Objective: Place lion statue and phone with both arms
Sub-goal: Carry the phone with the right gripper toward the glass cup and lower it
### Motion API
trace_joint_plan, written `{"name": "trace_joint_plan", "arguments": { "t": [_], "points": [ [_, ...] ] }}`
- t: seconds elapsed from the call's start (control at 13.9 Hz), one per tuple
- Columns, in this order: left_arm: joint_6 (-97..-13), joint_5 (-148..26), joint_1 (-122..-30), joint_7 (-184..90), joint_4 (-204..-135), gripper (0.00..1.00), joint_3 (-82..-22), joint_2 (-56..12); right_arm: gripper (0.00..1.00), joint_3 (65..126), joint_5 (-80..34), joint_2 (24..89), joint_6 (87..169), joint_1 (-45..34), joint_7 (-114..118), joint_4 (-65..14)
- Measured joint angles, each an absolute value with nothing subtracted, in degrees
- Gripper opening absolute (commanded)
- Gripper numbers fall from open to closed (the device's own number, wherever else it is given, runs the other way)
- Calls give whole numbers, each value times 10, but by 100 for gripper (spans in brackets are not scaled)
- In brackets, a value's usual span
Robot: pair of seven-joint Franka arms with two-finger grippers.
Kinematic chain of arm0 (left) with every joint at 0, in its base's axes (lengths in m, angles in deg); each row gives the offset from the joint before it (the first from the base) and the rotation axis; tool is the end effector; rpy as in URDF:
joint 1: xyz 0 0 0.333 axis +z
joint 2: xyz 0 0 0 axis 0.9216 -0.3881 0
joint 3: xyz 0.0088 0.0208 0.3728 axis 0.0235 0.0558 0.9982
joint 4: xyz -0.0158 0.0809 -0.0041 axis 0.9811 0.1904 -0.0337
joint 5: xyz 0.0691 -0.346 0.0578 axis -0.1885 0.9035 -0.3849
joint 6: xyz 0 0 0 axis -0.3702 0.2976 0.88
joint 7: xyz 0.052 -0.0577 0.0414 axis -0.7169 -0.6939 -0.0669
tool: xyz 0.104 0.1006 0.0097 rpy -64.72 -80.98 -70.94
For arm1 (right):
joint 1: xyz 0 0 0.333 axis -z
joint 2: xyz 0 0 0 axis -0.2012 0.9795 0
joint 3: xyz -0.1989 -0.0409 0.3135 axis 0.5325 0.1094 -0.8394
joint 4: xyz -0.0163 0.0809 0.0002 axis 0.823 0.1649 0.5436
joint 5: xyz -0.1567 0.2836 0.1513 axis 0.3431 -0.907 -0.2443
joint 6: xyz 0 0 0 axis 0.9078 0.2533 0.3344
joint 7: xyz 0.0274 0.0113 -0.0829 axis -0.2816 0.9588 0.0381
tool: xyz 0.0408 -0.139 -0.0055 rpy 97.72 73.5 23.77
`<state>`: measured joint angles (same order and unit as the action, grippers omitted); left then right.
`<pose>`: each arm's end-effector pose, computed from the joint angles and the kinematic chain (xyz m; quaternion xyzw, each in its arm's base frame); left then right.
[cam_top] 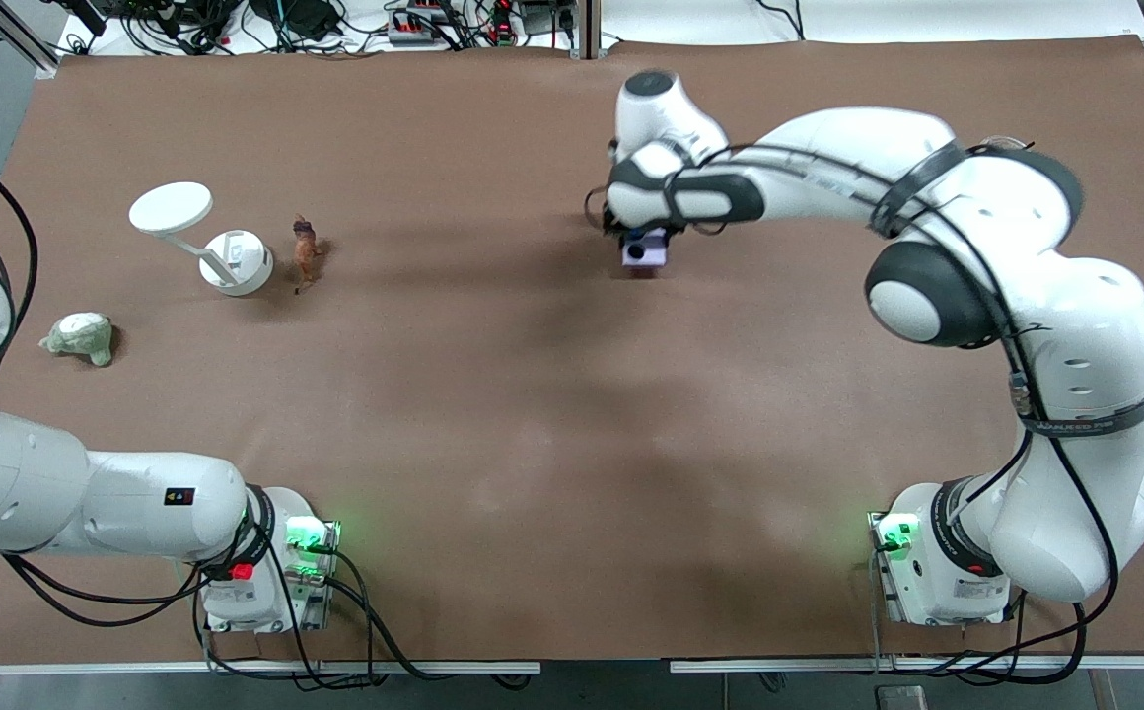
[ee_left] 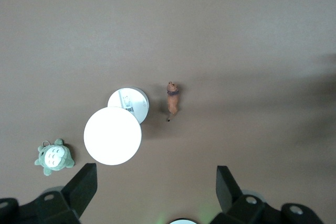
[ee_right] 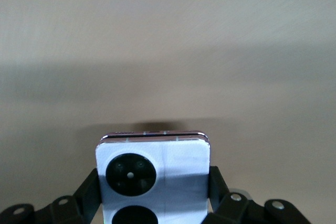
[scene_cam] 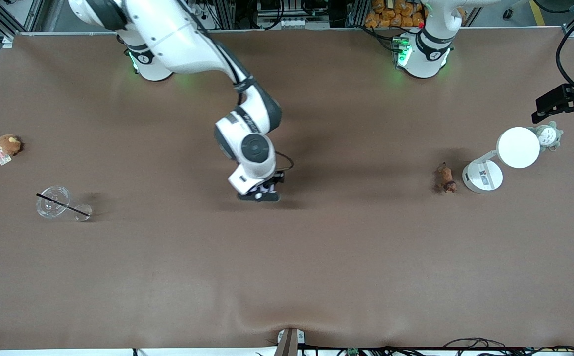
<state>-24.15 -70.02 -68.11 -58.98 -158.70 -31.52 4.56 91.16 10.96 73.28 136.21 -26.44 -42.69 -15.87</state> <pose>0.5045 0.0116 0.6598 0.9994 -0.0339 -0.0086 0.0038 0.5565 0.4221 0.2536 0.9979 -0.0377 -0.0486 0.0218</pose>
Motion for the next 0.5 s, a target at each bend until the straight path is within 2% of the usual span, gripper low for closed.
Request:
{"name": "trace_joint_plan", "arguments": {
  "t": [0.22,0.5],
  "points": [
    [-241,-700,-681,-590,-1587,100,-315,45,0,914,110,682,1310,-173,-342,-159],
    [-241,-700,-682,-590,-1586,100,-316,45,0,917,111,675,1301,-46,-175,-166]
  ]
}}
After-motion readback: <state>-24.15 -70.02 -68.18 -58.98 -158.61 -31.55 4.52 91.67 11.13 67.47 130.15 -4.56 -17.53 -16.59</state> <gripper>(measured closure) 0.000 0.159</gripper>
